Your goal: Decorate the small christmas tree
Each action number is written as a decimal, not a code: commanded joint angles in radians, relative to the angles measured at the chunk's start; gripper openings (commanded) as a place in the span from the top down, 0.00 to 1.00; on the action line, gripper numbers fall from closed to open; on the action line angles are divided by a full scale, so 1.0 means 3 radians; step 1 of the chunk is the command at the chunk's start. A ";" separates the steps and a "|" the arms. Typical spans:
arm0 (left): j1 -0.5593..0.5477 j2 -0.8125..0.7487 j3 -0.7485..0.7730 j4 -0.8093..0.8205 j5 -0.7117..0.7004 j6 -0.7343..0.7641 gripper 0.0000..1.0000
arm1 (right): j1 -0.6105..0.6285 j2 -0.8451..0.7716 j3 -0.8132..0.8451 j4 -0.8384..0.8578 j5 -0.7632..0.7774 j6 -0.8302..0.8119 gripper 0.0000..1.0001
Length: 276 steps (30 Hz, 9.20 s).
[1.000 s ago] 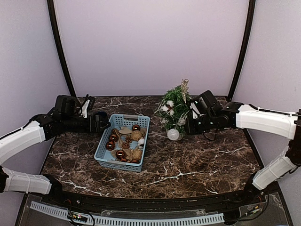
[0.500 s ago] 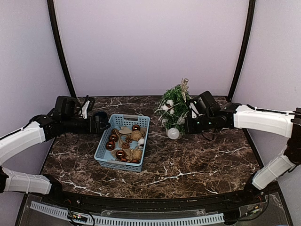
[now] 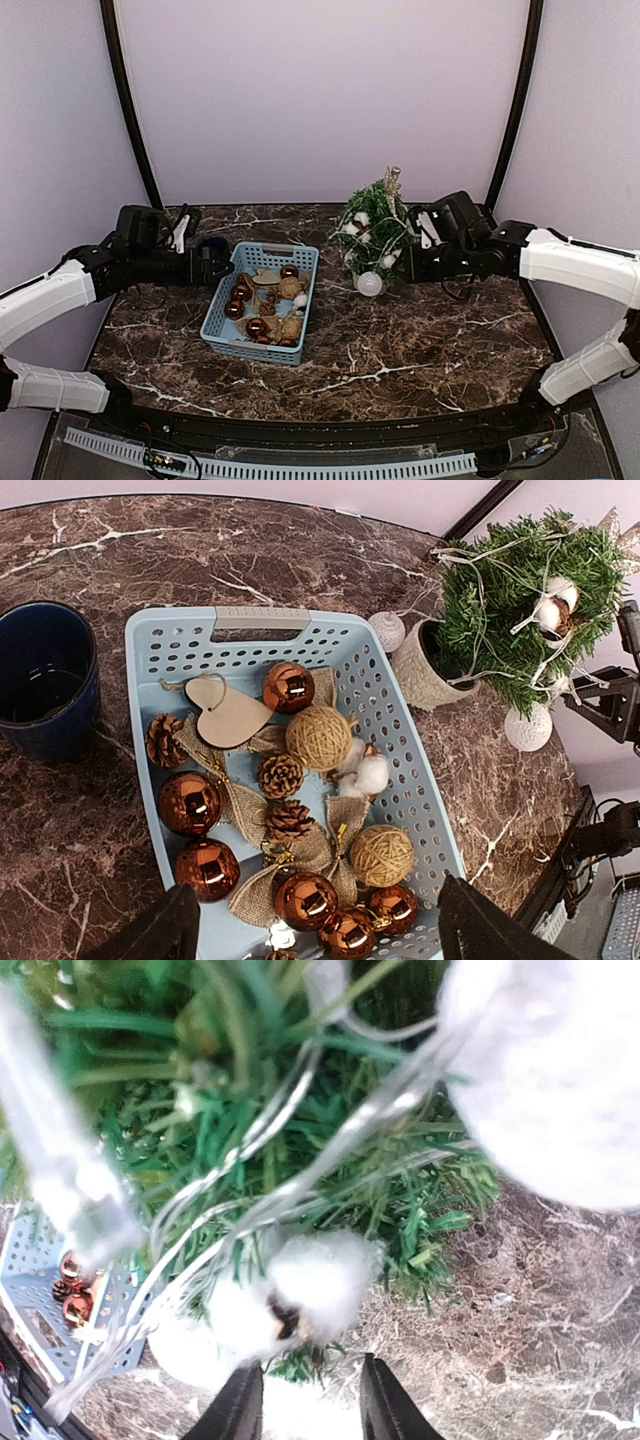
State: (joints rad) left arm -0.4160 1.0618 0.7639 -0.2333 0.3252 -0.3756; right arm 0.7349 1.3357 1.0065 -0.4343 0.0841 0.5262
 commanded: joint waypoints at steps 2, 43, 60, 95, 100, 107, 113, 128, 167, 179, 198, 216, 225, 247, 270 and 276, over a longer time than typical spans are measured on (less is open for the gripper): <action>0.0021 -0.0098 -0.0068 0.0052 0.0041 -0.0031 0.15 | -0.0016 -0.0198 -0.0111 -0.0010 -0.0005 -0.0006 0.58; -0.0528 0.0243 -0.0158 -0.0011 -0.0580 -0.0535 0.40 | 0.0556 -0.1413 -0.0908 0.0764 0.0273 0.0877 0.44; -0.0536 0.2113 0.1256 0.0000 -0.1095 0.0090 0.51 | 0.0558 -0.1516 -0.1039 0.0845 0.0489 0.0938 0.43; -0.0503 0.2955 0.1819 -0.0114 -0.1602 0.0457 0.88 | -0.0187 -0.1116 -0.0409 0.0442 0.0273 0.0399 0.38; -0.0492 0.2990 0.1885 -0.0059 -0.1608 0.0522 0.84 | -0.0226 -0.1111 -0.0389 0.0452 0.0262 0.0378 0.38; -0.0479 0.3117 0.1972 -0.0051 -0.1567 0.0526 0.88 | -0.0285 -0.1107 -0.0435 0.0466 0.0232 0.0410 0.38; -0.0478 0.3074 0.1959 -0.0080 -0.1613 0.0500 1.00 | -0.0512 -0.1061 -0.0418 0.0453 0.0116 0.0369 0.38; -0.0480 0.2034 0.1261 0.0258 -0.1229 0.0484 1.00 | -0.1620 -0.0171 -0.0472 0.1183 -0.0907 0.0493 0.39; -0.0480 0.1120 0.0892 0.0055 -0.1125 0.0410 1.00 | -0.1377 0.1844 -0.0072 0.2161 -0.2183 0.0322 0.54; -0.0476 0.1042 0.0874 0.0035 -0.1139 0.0418 1.00 | -0.1301 0.1631 -0.0355 0.2266 -0.2247 0.0358 0.55; -0.0478 0.0945 0.0821 -0.0014 -0.1195 0.0449 1.00 | -0.1064 0.1462 -0.0662 0.2507 -0.2191 0.0570 0.56; -0.0480 0.0829 0.0766 -0.0048 -0.1231 0.0463 1.00 | -0.0740 0.1450 -0.0809 0.2761 -0.2066 0.0822 0.56; -0.0479 0.0716 0.0762 -0.0073 -0.1228 0.0464 1.00 | -0.0616 0.1465 -0.0923 0.3020 -0.2031 0.1006 0.57; -0.0925 0.0247 0.0994 -0.0368 -0.0148 0.0836 1.00 | -0.0754 -0.0408 -0.1984 0.2154 -0.0967 0.1255 0.40; -0.2465 0.1449 0.2403 -0.0617 -0.0143 0.0585 1.00 | 0.0031 -0.1906 -0.1012 0.1496 -0.2412 0.0344 0.41; -0.2531 0.1625 0.2538 -0.0579 -0.0013 0.0550 1.00 | 0.0446 -0.1571 -0.0878 0.1516 -0.2480 0.0104 0.41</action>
State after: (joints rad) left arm -1.1652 1.5482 1.4837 -0.4099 0.2802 -0.2035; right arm 0.8165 0.8230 0.7109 -0.0277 -0.6109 0.6159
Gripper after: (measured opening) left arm 0.009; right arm 0.592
